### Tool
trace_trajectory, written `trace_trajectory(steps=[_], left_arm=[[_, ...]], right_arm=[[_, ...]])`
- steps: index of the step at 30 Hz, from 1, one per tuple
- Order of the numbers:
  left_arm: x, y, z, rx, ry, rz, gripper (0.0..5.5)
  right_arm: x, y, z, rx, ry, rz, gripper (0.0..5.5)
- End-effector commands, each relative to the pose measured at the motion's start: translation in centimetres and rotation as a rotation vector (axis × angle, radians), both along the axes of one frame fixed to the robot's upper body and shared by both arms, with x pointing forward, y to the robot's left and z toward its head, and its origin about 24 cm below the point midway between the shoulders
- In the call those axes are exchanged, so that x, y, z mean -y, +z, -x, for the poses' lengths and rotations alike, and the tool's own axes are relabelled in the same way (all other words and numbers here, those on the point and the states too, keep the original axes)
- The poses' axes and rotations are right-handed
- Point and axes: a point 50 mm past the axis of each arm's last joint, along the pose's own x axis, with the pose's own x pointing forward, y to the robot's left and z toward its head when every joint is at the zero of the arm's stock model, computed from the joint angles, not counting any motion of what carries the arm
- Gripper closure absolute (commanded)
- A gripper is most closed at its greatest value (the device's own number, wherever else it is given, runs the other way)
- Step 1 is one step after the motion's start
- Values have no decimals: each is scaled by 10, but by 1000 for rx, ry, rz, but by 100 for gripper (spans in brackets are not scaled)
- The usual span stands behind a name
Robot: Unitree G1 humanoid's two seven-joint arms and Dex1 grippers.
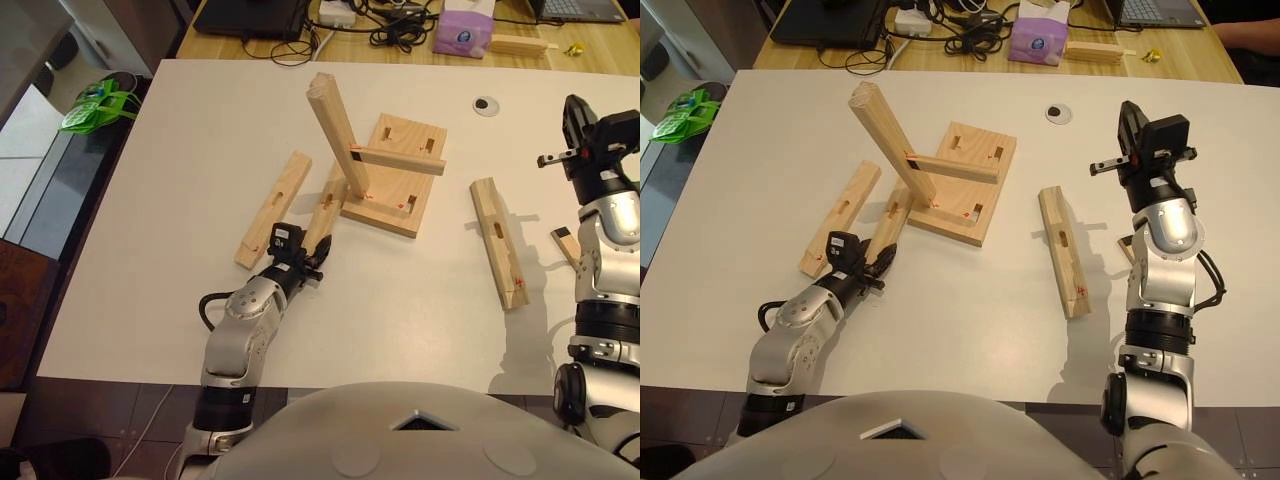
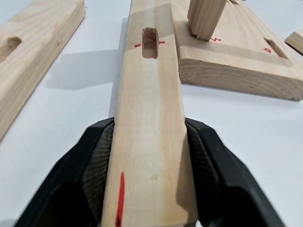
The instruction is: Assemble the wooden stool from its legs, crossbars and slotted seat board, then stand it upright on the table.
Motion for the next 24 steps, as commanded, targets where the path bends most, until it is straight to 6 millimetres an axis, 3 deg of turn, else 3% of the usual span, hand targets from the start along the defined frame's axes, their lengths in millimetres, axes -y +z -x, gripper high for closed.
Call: trace_trajectory(steps=[1,5,8,12,14,18,21,24], left_arm=[[-20,27,-13,143,108,-16,343],[-39,60,-40,336,249,-26,343],[-49,84,-57,487,330,-35,343],[-71,128,-72,731,377,-103,343],[-72,154,-80,858,359,-126,343],[-38,204,-103,1098,148,-155,343],[-10,213,-114,1180,-17,-155,343],[10,210,-113,1234,-160,-192,343]], right_arm=[[14,14,-6,43,-47,-8,550],[22,31,-15,101,-82,-51,550],[14,49,-27,126,-41,-139,550],[-20,89,-39,129,203,-314,477],[-40,112,-42,109,333,-384,439],[-90,168,-45,46,574,-564,355],[-120,204,-34,49,878,-749,303],[-133,221,-19,50,1085,-804,256]])
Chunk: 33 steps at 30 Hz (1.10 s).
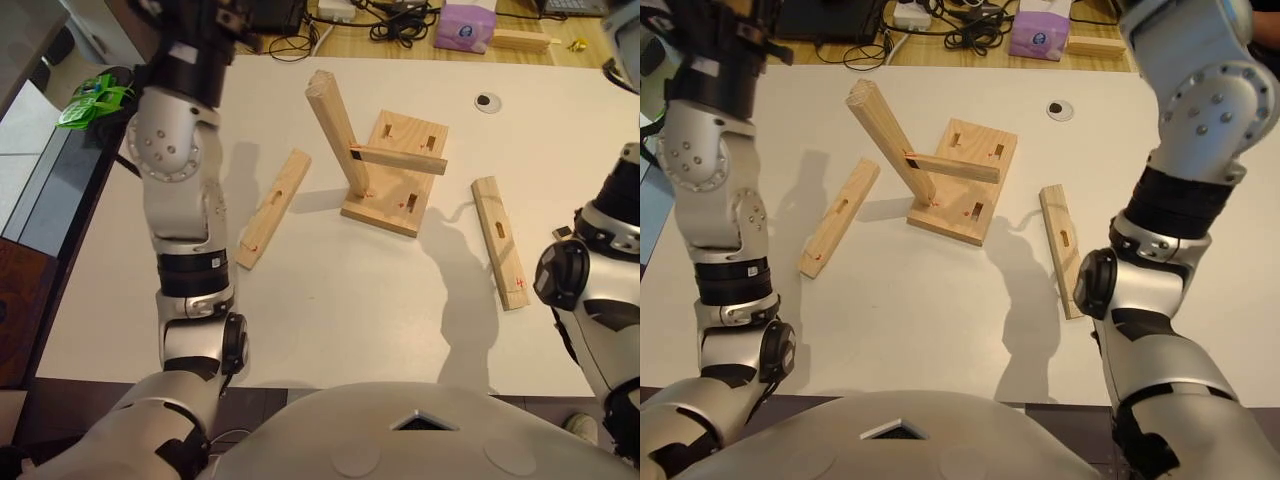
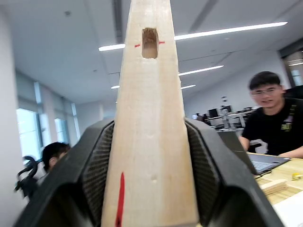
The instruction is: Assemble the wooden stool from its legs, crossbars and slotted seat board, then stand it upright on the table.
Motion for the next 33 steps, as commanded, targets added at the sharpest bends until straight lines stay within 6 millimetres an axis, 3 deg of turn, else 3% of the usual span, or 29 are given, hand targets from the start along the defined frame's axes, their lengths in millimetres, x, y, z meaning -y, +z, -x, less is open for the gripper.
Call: trace_trajectory(steps=[1,3,11,27,33], left_arm=[[19,0,1,71,-96,-132,343],[19,2,2,109,-101,-169,343],[35,9,14,205,-148,-198,343],[46,4,18,185,-269,-292,343],[45,-1,20,197,-283,-348,343]], right_arm=[[-9,20,19,57,202,-64,229],[-6,18,27,57,255,-68,193],[13,0,28,-17,191,-129,190],[-7,5,30,-8,233,-126,190],[-3,9,31,28,233,-120,302]])
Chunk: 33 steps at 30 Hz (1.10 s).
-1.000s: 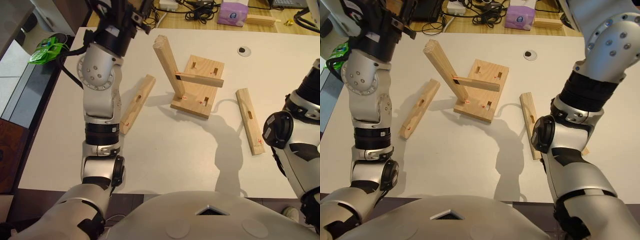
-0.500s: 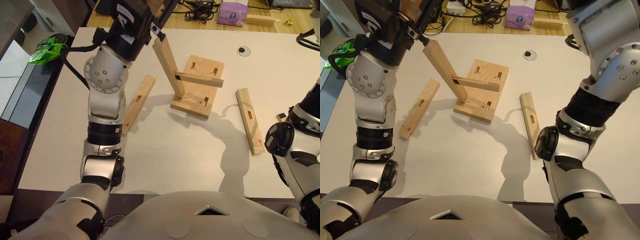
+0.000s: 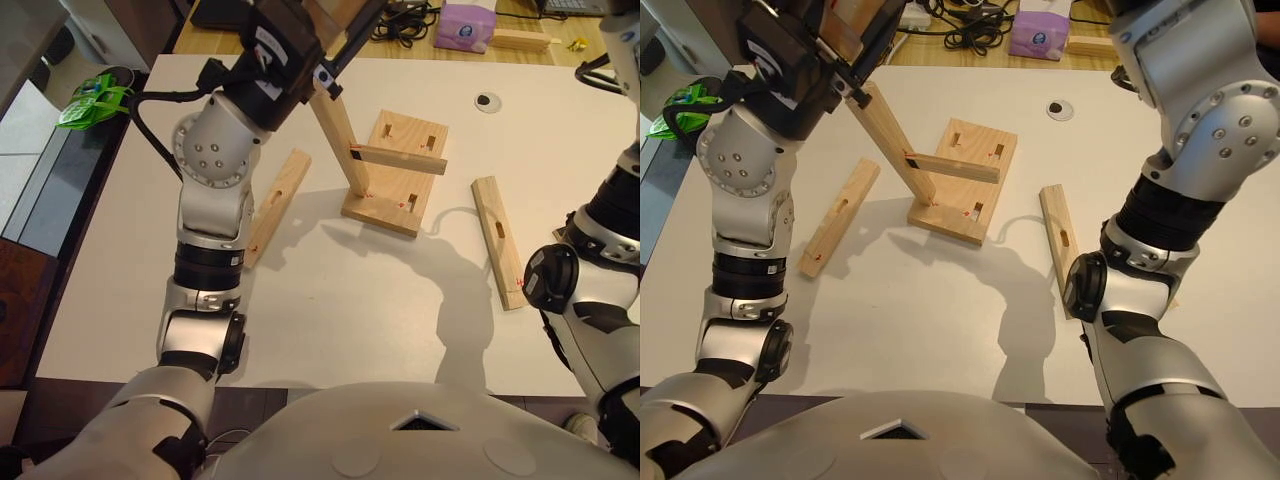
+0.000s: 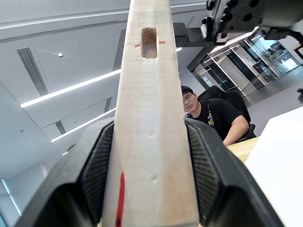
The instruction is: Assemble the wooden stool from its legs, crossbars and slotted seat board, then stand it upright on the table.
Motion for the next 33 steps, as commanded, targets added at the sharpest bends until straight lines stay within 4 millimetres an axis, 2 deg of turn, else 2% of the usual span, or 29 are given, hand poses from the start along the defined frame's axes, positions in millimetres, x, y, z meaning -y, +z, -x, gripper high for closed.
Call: trace_trajectory(steps=[1,7,16,17,24,26,28,30,32,33], left_arm=[[1,0,2,28,-11,-53,343],[-4,0,3,42,9,-84,343],[-4,8,3,72,27,-61,344],[-4,12,2,90,41,-47,307],[-7,35,3,169,121,72,206],[-21,35,3,165,191,101,175],[-51,15,-4,70,317,118,143],[-82,-22,-12,-135,426,175,116],[-94,-88,-17,-467,483,122,116],[-93,-118,-12,-610,488,98,116]], right_arm=[[4,9,4,63,-2,18,317],[7,3,16,124,47,21,422],[11,6,17,138,52,-50,432],[12,6,18,142,46,-53,432],[43,5,20,159,-154,-153,448],[53,4,17,158,-239,-167,448],[68,4,15,159,-351,-172,448],[85,1,11,151,-473,-149,448],[83,-19,5,174,-618,57,448],[78,-34,2,175,-657,151,448]])
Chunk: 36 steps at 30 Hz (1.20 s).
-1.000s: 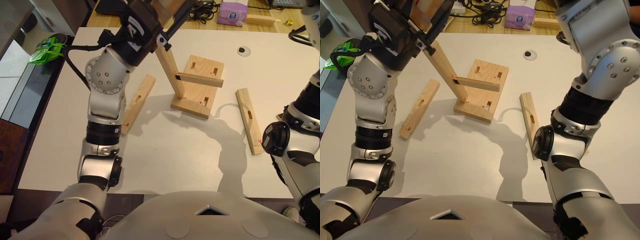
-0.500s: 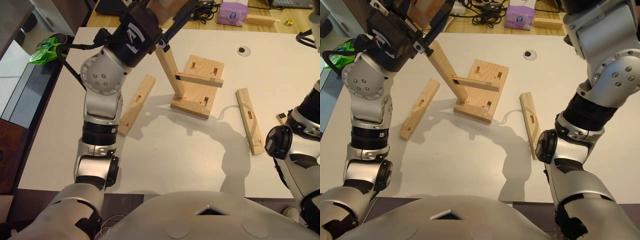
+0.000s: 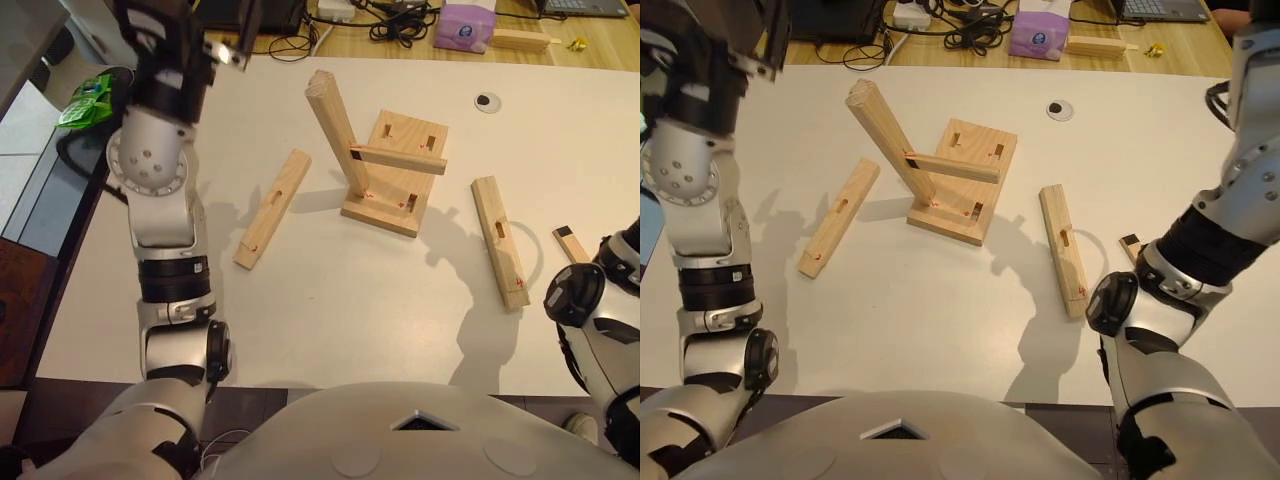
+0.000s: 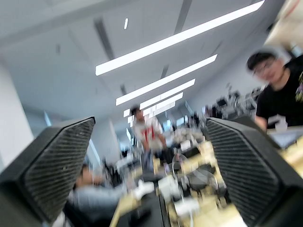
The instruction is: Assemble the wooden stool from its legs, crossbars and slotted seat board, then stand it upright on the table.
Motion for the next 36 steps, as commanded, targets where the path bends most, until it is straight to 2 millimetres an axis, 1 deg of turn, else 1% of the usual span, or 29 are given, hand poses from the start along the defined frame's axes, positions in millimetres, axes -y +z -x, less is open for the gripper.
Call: trace_trajectory(steps=[1,3,5,6,7,9,10,12,13,15,17,20,22,24,26,28,30,33,36], left_arm=[[-6,-108,7,-532,19,14,116],[2,-130,20,-625,3,17,116],[14,-147,32,-697,-32,-7,116],[20,-154,36,-733,-58,-26,116],[28,-164,43,-796,-121,-54,116],[38,-186,57,-925,-233,-88,116],[40,-198,65,-989,-274,-115,116],[44,-210,74,-1031,-326,-157,116],[48,-211,77,-1025,-353,-164,116],[61,-215,87,-1027,-418,-160,116],[73,-214,91,-1017,-439,-125,116],[90,-208,86,-978,-417,-69,116],[95,-207,83,-956,-359,-72,116],[99,-205,78,-939,-299,-48,116],[94,-203,66,-953,-142,15,116],[98,-196,63,-950,-97,38,116],[113,-186,64,-929,-126,46,116],[130,-180,68,-942,-177,52,116],[139,-172,76,-981,-257,94,116]], right_arm=[[-10,-46,-10,-87,-200,294,448],[-13,-66,-17,-129,-267,345,448],[-10,-83,-24,-169,-350,397,448],[-8,-89,-27,-181,-382,426,448],[-7,-95,-28,-191,-401,451,448],[-6,-100,-28,-207,-417,446,448],[-7,-99,-27,-205,-420,433,448],[-6,-99,-25,-202,-429,420,448],[-5,-100,-24,-204,-433,427,448],[0,-111,-19,-241,-442,450,448],[4,-122,-16,-276,-447,480,448],[23,-146,-11,-385,-477,491,448],[35,-153,-13,-448,-492,435,448],[41,-147,-17,-476,-487,329,448],[43,-140,-21,-488,-465,249,448],[43,-132,-21,-496,-430,181,448],[41,-129,-19,-505,-399,151,448],[38,-127,-18,-514,-380,146,448],[41,-128,-19,-535,-384,140,448]])
